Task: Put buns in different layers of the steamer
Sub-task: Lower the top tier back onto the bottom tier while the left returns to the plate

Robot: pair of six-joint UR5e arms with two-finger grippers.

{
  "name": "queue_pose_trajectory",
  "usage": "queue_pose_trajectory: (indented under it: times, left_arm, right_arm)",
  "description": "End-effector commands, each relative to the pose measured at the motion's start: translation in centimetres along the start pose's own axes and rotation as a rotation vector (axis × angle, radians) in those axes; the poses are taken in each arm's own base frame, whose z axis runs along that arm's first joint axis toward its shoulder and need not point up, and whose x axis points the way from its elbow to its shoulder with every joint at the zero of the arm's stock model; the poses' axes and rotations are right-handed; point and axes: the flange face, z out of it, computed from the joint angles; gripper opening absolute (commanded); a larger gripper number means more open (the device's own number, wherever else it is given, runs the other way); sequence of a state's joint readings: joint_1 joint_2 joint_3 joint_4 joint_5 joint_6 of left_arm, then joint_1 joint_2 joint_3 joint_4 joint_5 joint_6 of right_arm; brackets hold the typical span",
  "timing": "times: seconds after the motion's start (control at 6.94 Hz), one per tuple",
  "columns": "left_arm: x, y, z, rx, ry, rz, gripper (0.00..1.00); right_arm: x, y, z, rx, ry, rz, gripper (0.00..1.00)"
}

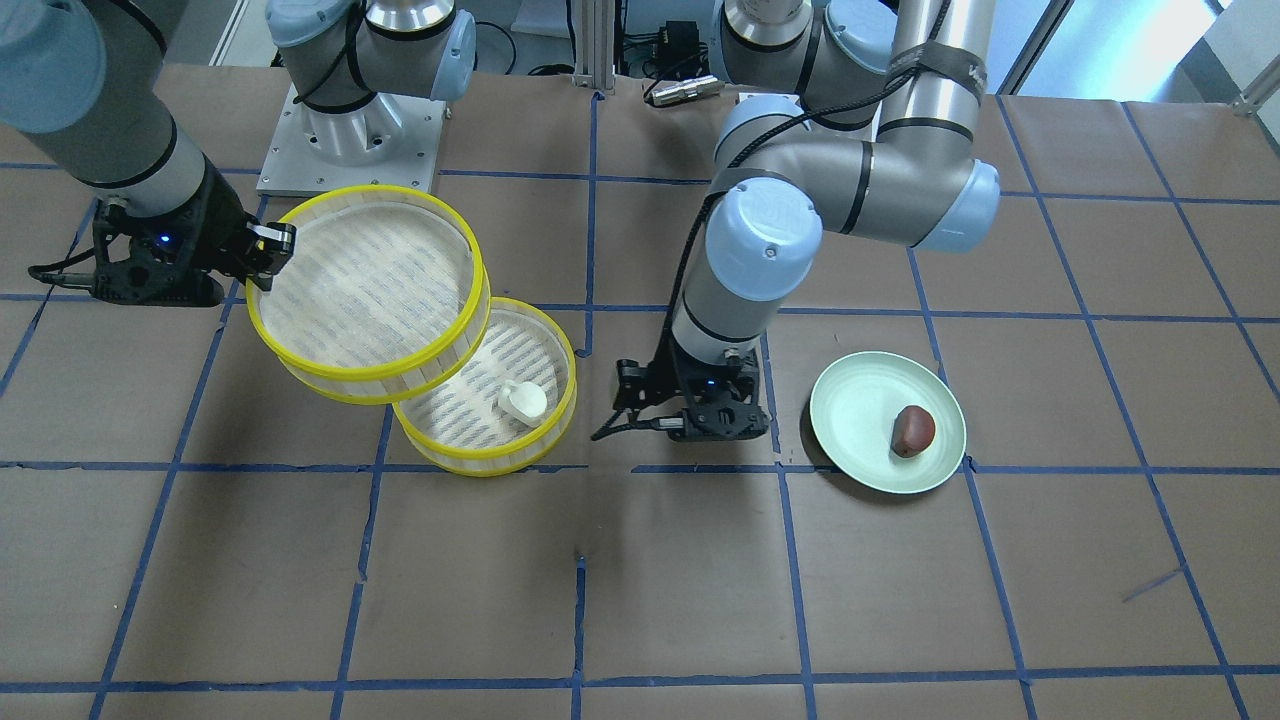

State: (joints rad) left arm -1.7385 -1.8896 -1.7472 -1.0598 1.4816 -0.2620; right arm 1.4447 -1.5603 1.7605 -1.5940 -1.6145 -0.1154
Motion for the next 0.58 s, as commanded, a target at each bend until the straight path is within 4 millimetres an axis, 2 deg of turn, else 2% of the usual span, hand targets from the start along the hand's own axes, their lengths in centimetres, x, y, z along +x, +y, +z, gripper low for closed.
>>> queue_pose_trajectory:
  times: [0.0,0.14,0.43]
  left_arm:
    - [-10.1,-2.5,0.8,-0.026,-0.103,0.157,0.83]
    - [-15.1,-2.9,1.7,-0.056,-0.1,0.203,0.82]
    - [-21.6,-2.3,2.4,-0.111,-0.164,0.252,0.79]
  right_arm:
    - [-3.3,0.2,1.9,0.033,-0.022,0.015,0.1]
    - [-4.2,0.3,3.0,0.037,-0.022,0.049,0.1]
    - [-7.3,0.0,5.1,0.055,-0.013,0.057,0.1]
